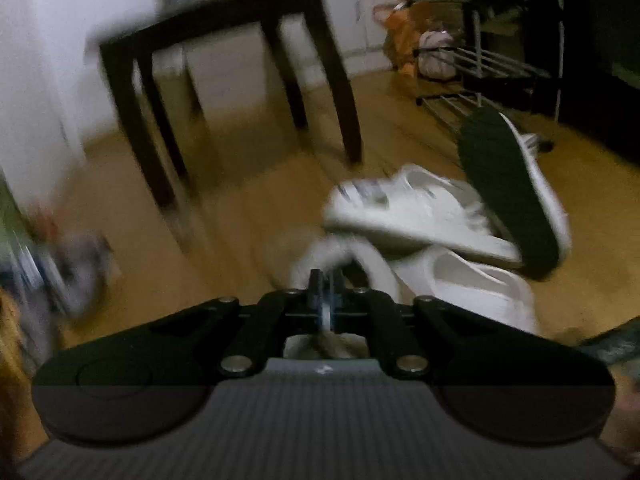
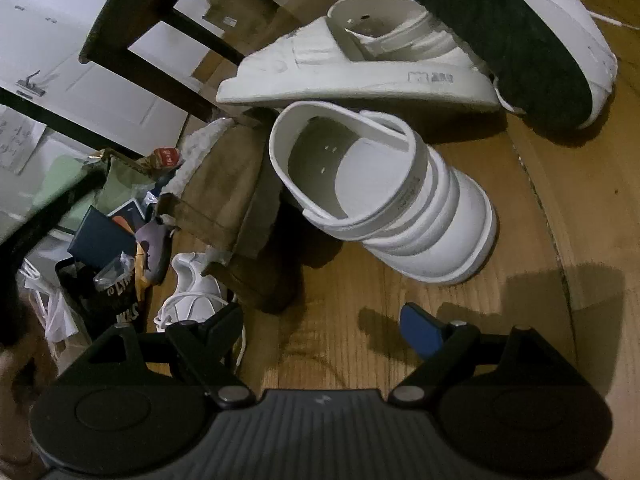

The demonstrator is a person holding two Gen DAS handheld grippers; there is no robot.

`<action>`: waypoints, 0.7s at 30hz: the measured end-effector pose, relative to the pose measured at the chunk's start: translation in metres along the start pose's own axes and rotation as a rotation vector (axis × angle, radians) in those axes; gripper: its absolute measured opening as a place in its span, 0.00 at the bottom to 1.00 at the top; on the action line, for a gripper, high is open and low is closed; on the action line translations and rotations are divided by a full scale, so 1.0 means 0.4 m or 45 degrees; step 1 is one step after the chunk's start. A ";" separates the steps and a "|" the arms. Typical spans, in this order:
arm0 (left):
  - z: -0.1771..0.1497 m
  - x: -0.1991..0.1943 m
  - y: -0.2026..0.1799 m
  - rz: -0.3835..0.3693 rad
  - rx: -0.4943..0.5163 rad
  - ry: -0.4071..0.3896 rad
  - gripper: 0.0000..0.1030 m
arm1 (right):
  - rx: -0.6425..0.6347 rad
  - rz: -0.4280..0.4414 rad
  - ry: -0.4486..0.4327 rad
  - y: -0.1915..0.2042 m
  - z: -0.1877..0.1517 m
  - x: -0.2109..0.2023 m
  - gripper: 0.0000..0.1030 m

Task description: Organize scattered shoes

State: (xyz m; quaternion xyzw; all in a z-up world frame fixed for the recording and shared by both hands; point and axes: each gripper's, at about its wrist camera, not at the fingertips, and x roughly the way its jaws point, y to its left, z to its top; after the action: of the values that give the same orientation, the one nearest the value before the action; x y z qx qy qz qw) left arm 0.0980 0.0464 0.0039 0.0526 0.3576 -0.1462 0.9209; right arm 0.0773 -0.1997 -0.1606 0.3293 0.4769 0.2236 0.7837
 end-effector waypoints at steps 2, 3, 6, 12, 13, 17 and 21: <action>-0.031 0.029 0.047 -0.136 -0.144 0.012 0.49 | 0.021 0.022 0.004 0.035 0.033 -0.002 0.84; -0.037 0.042 0.060 -0.158 -0.174 0.002 0.54 | 0.007 0.023 -0.005 0.052 0.045 -0.004 0.84; -0.056 0.076 0.132 -0.250 -0.356 -0.034 0.58 | -0.100 -0.074 -0.037 0.178 0.127 -0.001 0.85; -0.113 0.042 0.225 -0.272 -0.500 -0.116 0.77 | -0.316 -0.354 -0.034 0.376 0.262 0.087 0.85; -0.133 0.027 0.236 -0.241 -0.475 -0.111 0.79 | -0.364 -0.413 -0.021 0.397 0.280 0.119 0.85; -0.209 -0.010 0.278 -0.178 -0.447 -0.037 0.83 | -0.507 -0.592 0.031 0.437 0.300 0.247 0.85; -0.270 -0.024 0.319 -0.162 -0.523 0.004 0.83 | -0.660 -0.708 0.062 0.452 0.269 0.371 0.40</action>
State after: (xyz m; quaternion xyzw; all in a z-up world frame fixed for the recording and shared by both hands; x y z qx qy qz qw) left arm 0.0611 0.1918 -0.0703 -0.1587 0.3838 -0.1281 0.9006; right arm 0.2333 -0.0102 -0.0826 -0.0274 0.4942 0.1232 0.8601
